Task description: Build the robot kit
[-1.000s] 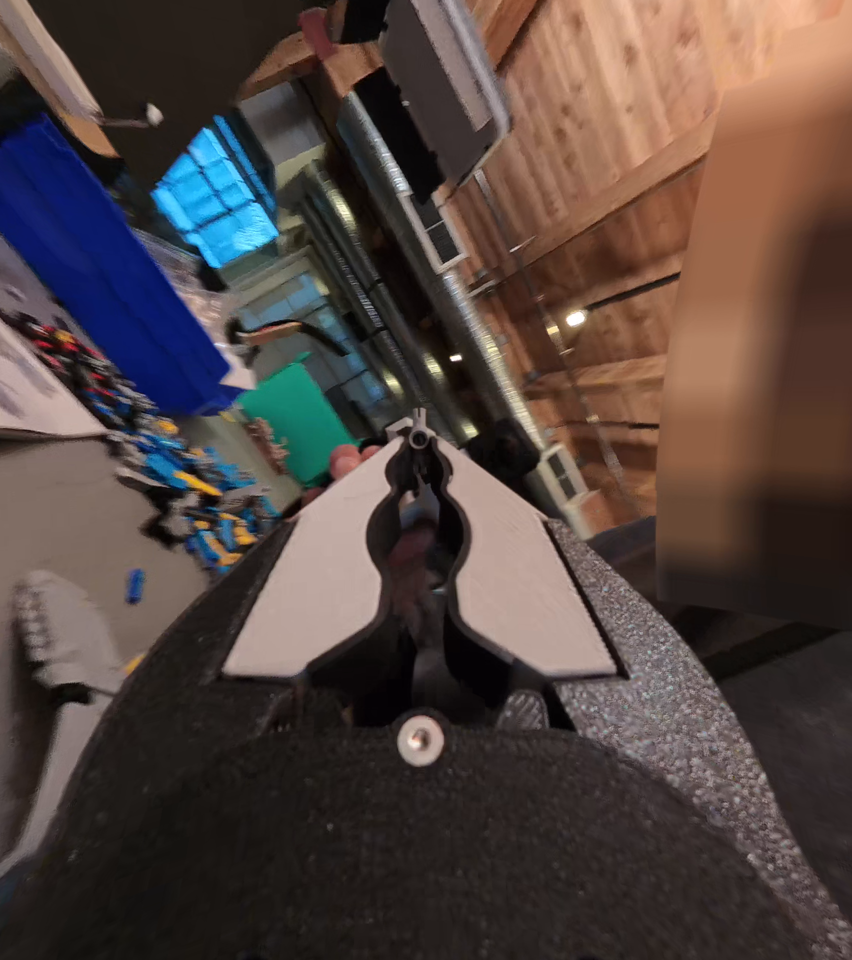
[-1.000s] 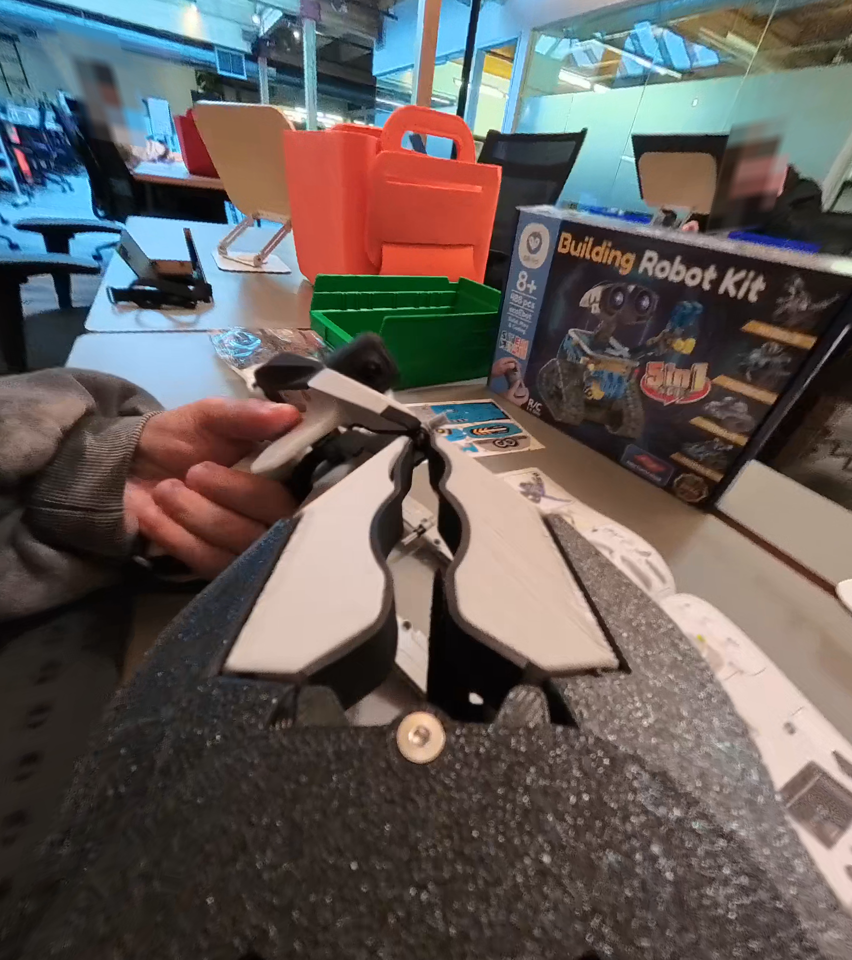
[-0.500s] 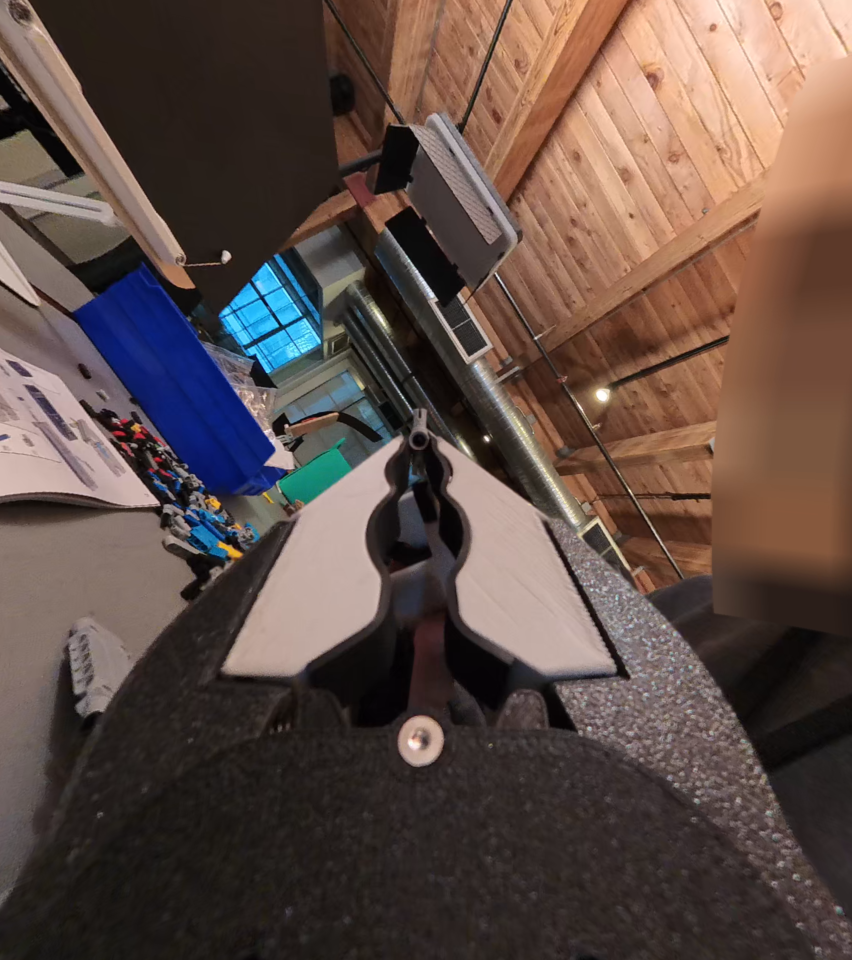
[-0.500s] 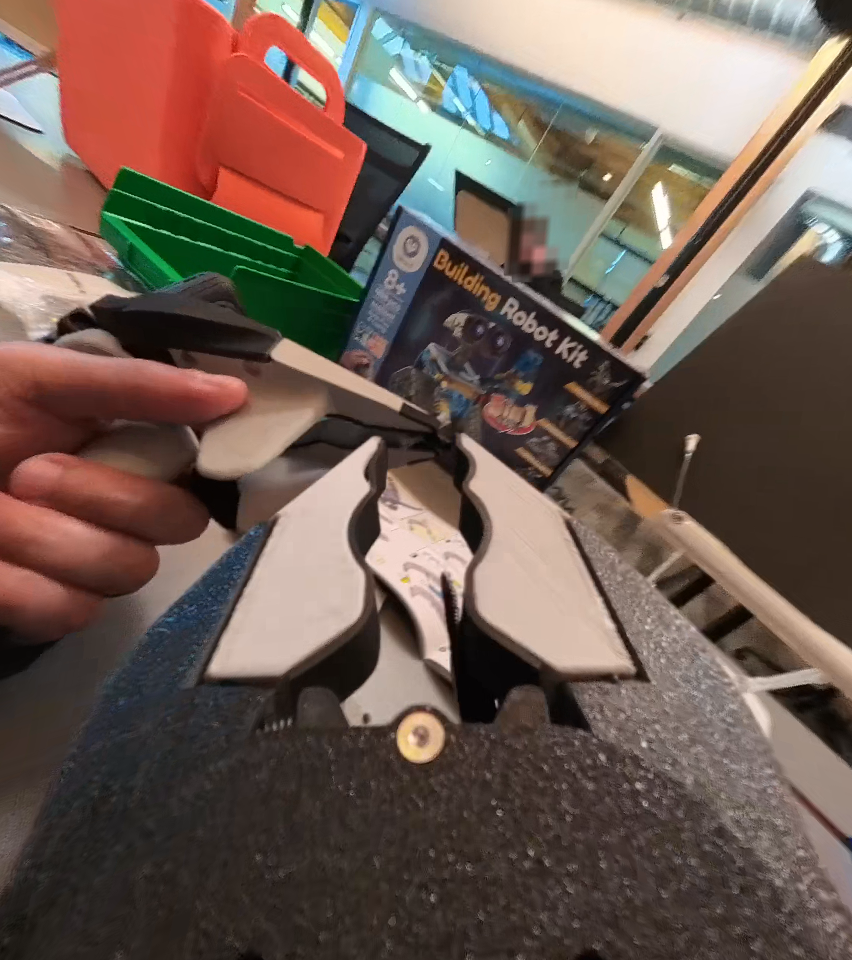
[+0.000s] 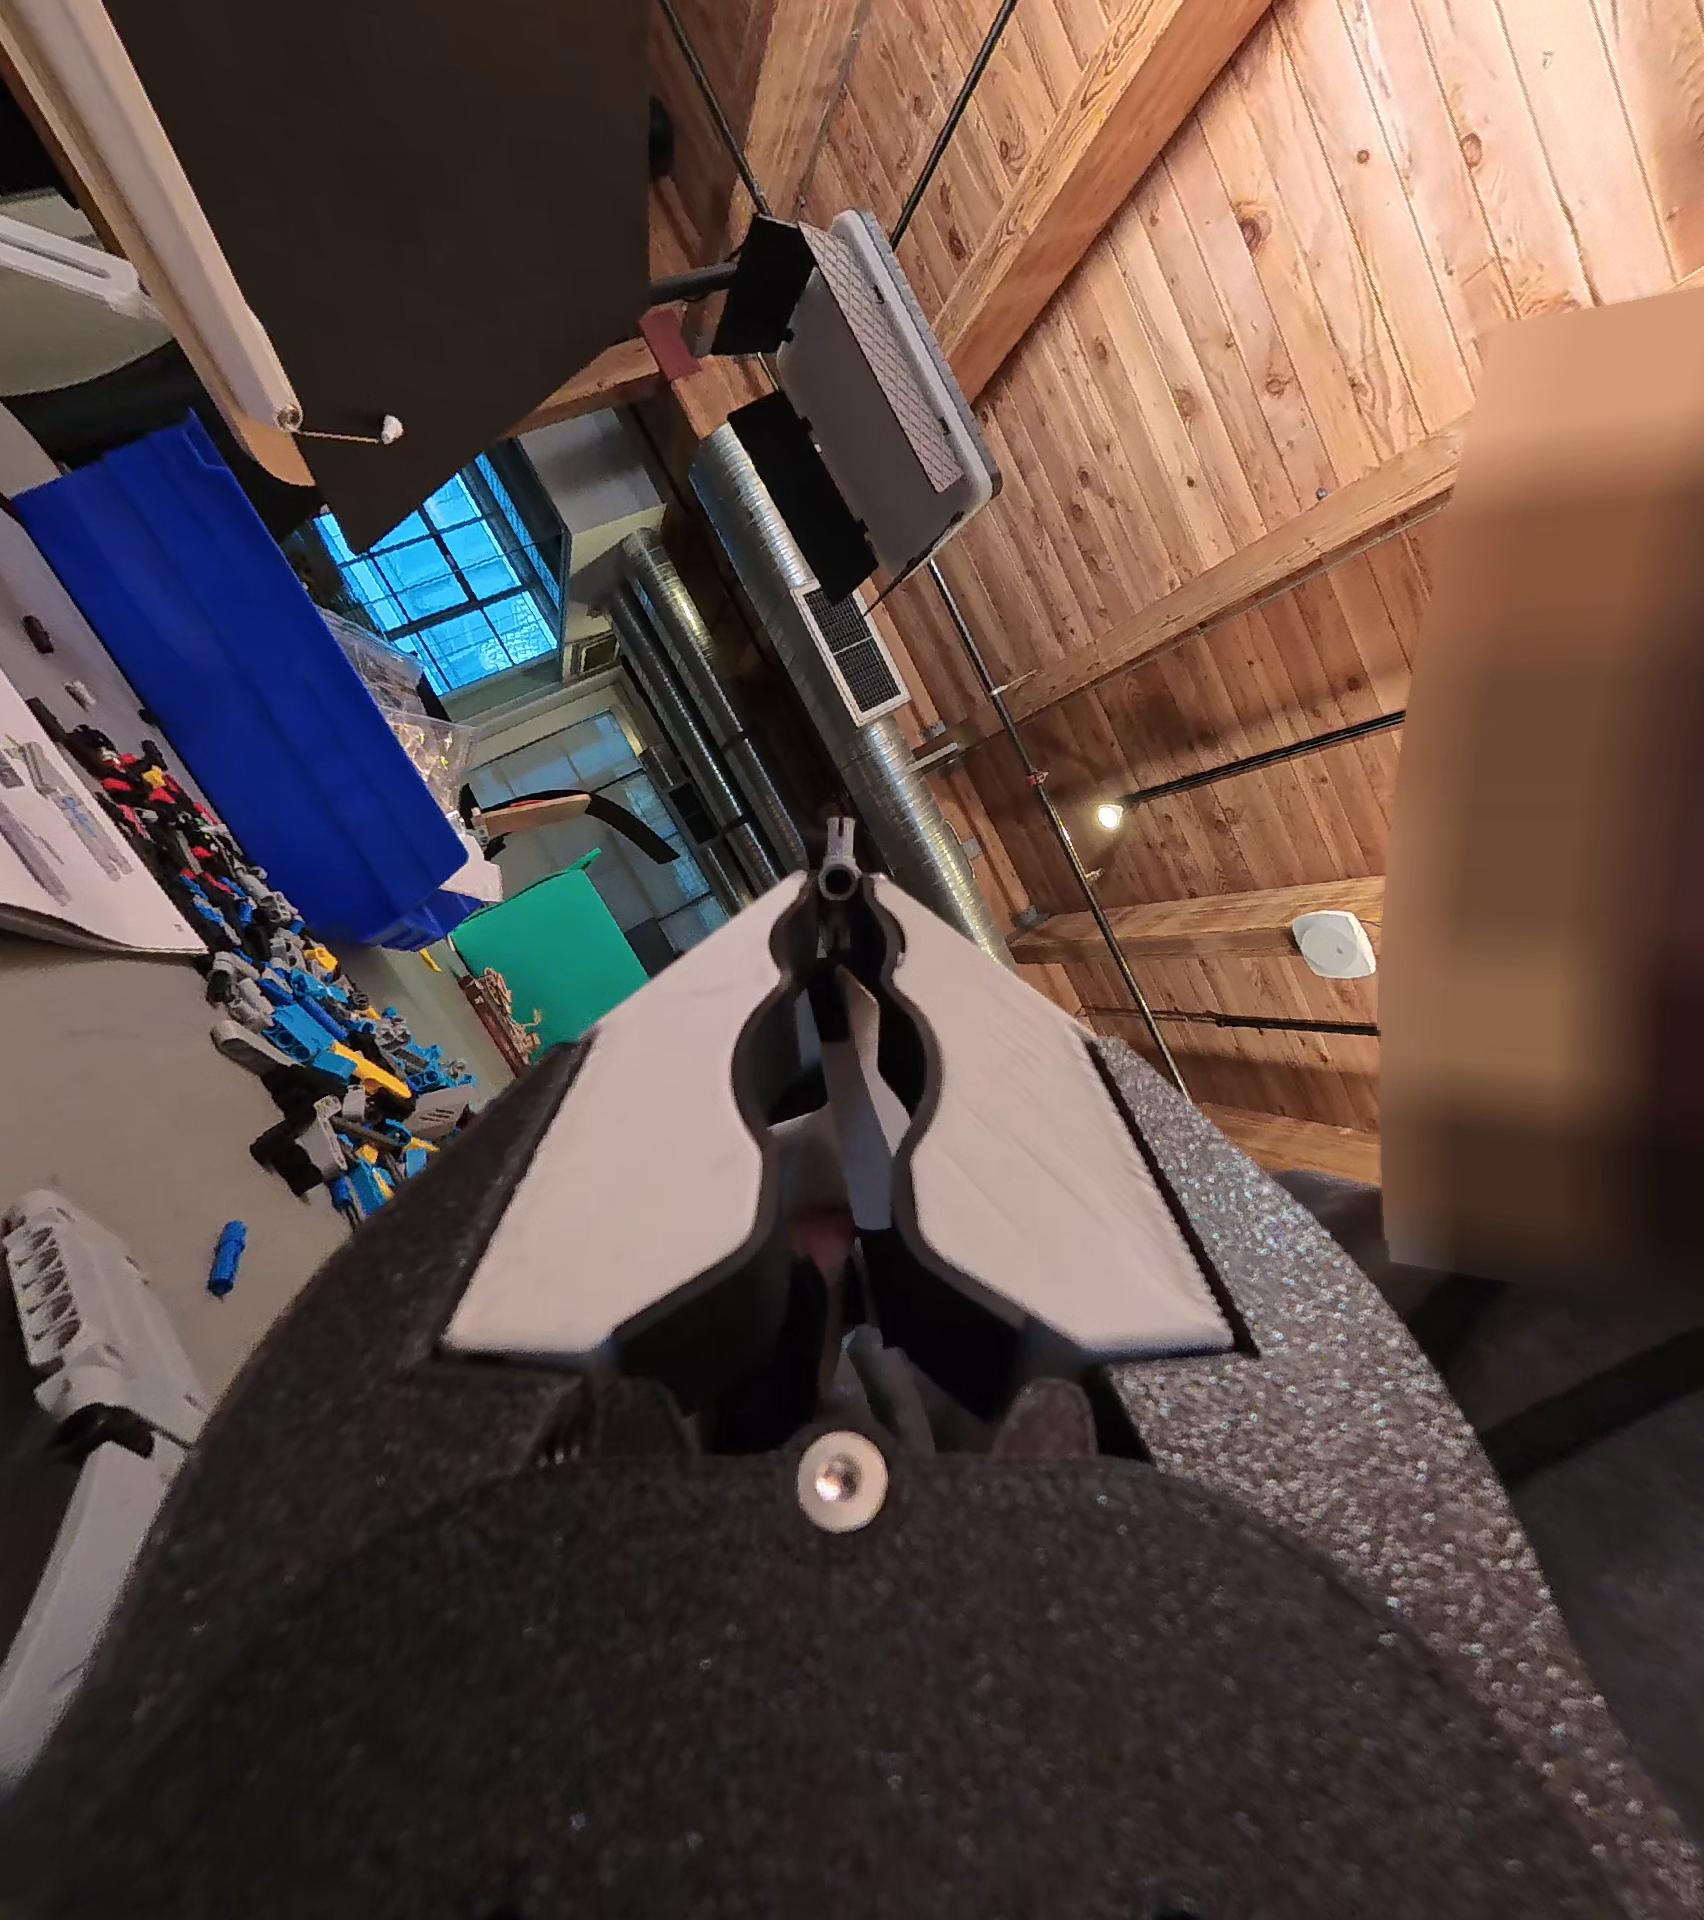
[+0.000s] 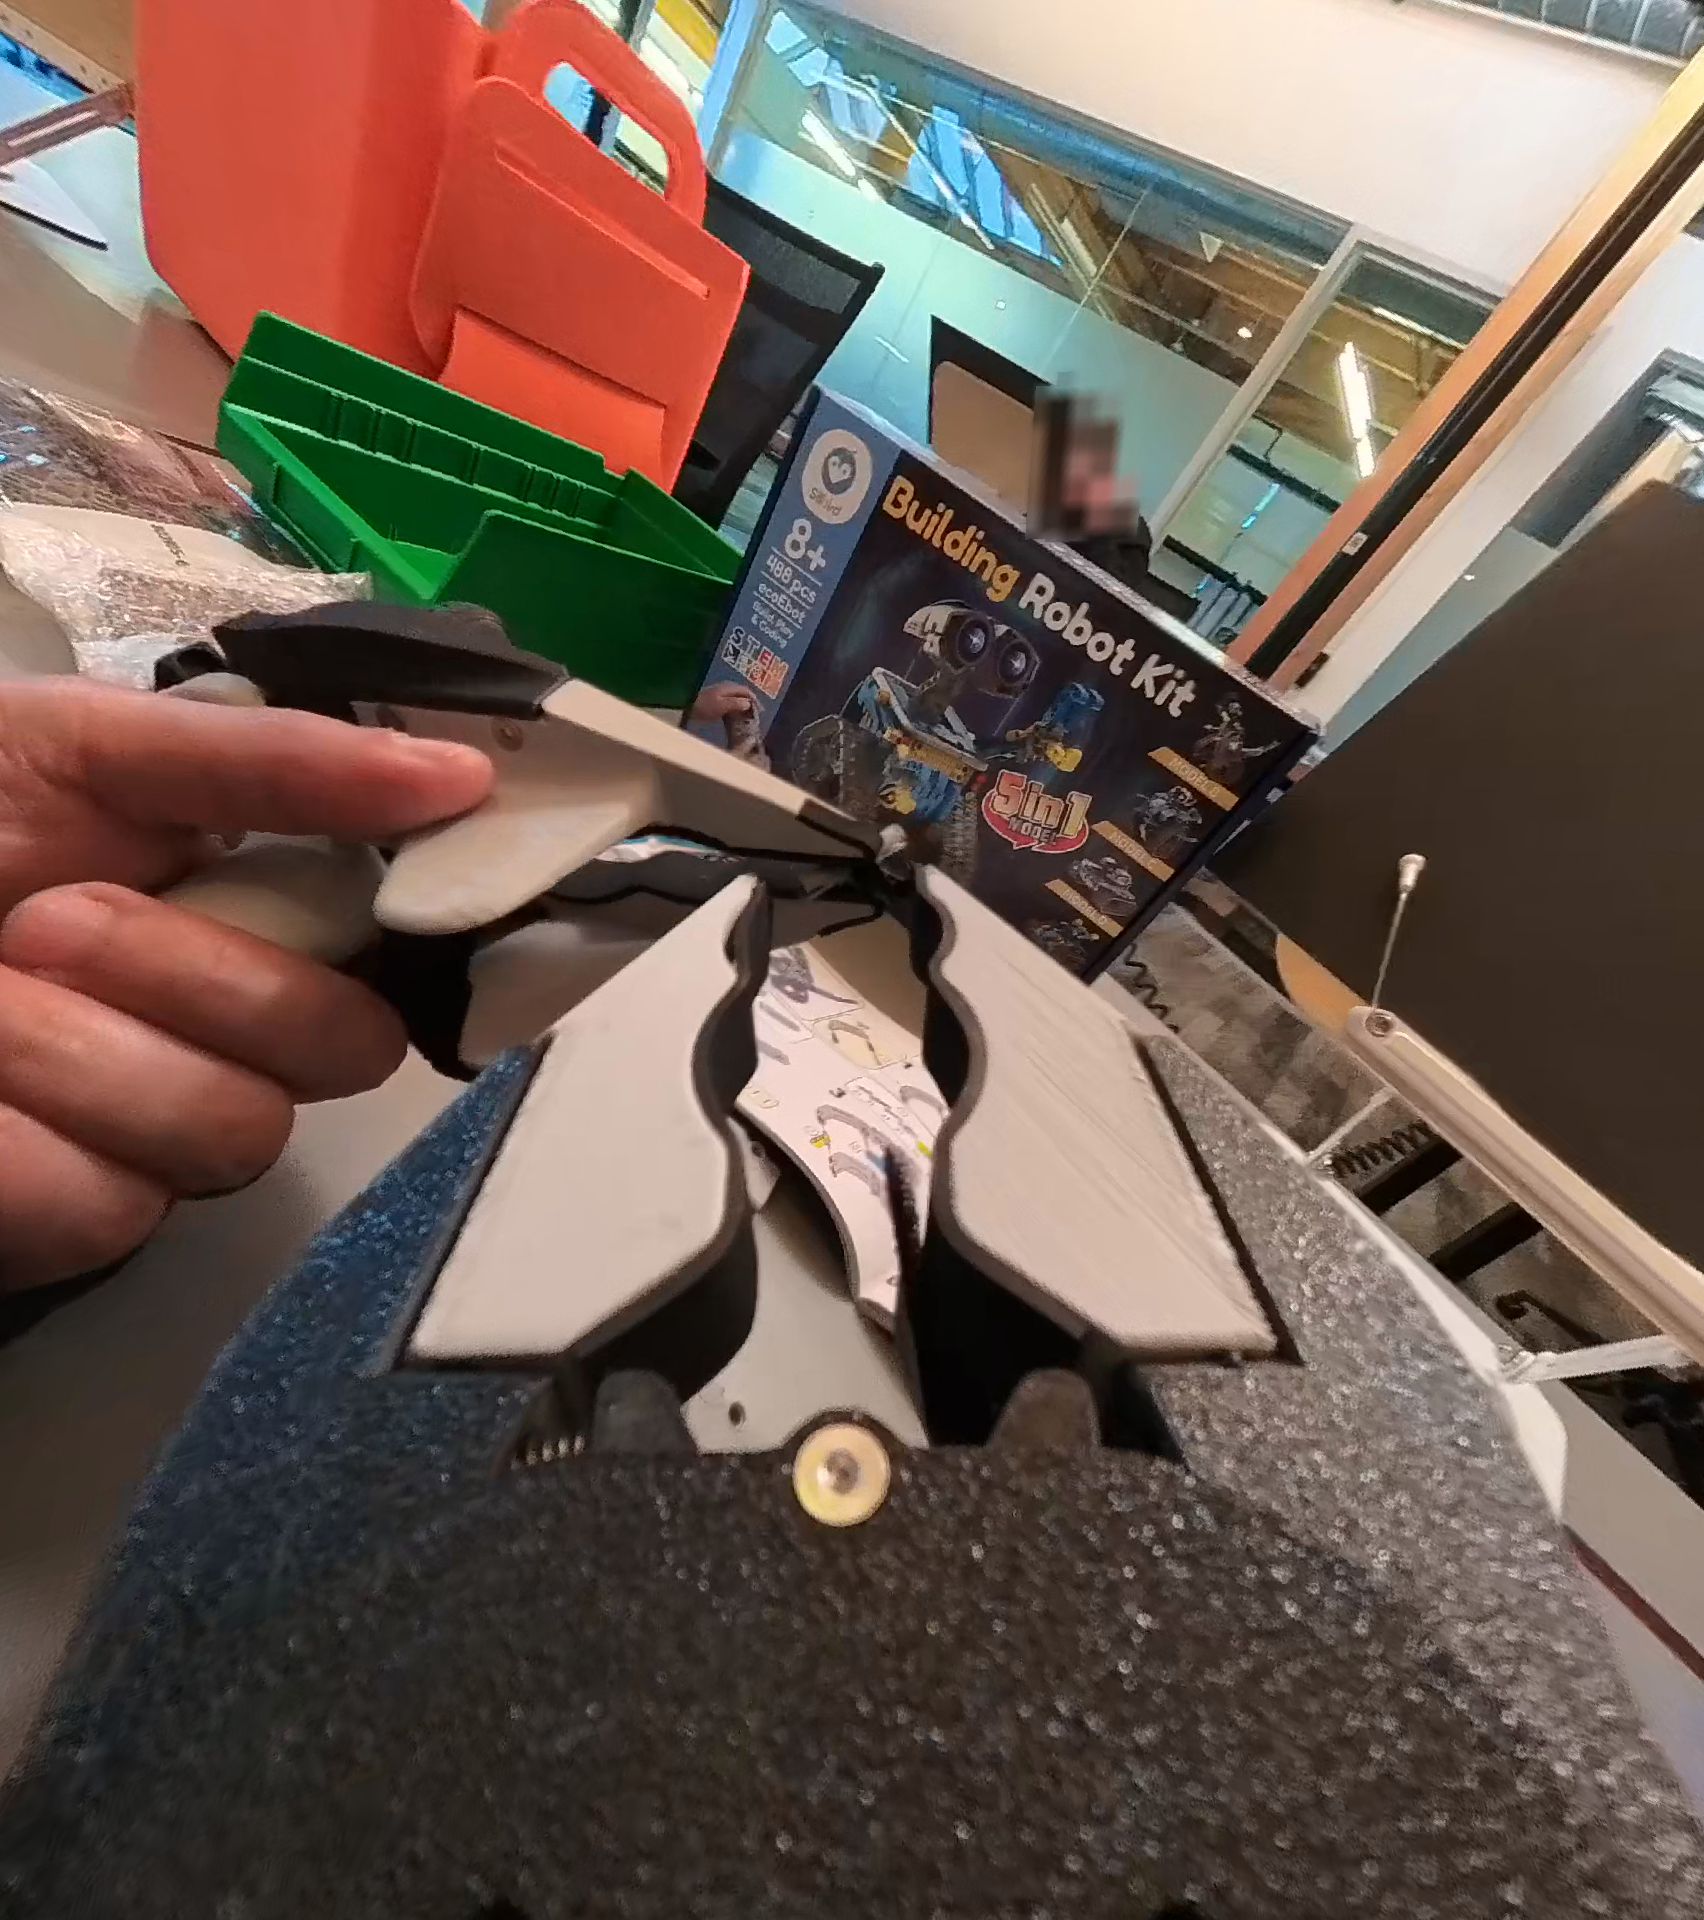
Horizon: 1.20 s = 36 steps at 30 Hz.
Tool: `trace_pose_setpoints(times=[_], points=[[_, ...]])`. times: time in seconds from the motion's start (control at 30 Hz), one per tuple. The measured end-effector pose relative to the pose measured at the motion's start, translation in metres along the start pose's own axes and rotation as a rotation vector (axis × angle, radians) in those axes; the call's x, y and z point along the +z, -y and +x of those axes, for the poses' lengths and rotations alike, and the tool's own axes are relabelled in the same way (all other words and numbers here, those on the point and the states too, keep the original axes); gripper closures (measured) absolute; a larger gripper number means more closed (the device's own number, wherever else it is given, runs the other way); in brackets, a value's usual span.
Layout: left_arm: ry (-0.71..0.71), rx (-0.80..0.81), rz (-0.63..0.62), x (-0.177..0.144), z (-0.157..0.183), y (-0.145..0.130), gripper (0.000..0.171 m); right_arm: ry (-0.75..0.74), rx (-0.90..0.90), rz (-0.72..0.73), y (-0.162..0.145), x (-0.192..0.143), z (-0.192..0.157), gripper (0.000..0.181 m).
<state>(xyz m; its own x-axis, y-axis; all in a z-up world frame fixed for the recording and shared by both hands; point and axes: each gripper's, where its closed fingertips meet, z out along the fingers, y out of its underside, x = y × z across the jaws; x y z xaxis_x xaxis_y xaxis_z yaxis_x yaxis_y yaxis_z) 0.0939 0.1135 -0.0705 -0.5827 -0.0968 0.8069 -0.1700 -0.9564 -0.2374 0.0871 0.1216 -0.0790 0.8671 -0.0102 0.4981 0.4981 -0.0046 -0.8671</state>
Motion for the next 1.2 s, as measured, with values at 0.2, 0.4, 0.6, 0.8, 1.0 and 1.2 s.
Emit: trace_pose_setpoints(times=[0.2,0.4,0.6,0.8,1.0,1.2], points=[[0.018,-0.003,-0.085,0.002,-0.003,-0.012,0.166,0.188,0.062,0.023,-0.002,-0.010,0.000,0.162],[0.021,-0.016,-0.192,0.005,-0.004,-0.028,0.166,0.403,0.091,0.002,-0.005,-0.024,-0.003,0.163],[0.019,-0.019,-0.179,0.003,-0.004,-0.024,0.166,0.303,0.066,0.010,-0.004,-0.024,0.004,0.157],[0.039,-0.017,-0.175,0.002,-0.007,-0.023,0.166,0.304,0.083,0.005,-0.005,-0.024,0.002,0.157],[0.004,-0.094,-0.083,0.000,-0.008,-0.012,0.166,0.168,0.045,-0.009,-0.007,-0.013,0.003,0.163],[-0.007,-0.120,-0.045,-0.002,-0.008,-0.007,0.167,0.104,0.045,-0.015,-0.008,-0.007,0.002,0.163]])
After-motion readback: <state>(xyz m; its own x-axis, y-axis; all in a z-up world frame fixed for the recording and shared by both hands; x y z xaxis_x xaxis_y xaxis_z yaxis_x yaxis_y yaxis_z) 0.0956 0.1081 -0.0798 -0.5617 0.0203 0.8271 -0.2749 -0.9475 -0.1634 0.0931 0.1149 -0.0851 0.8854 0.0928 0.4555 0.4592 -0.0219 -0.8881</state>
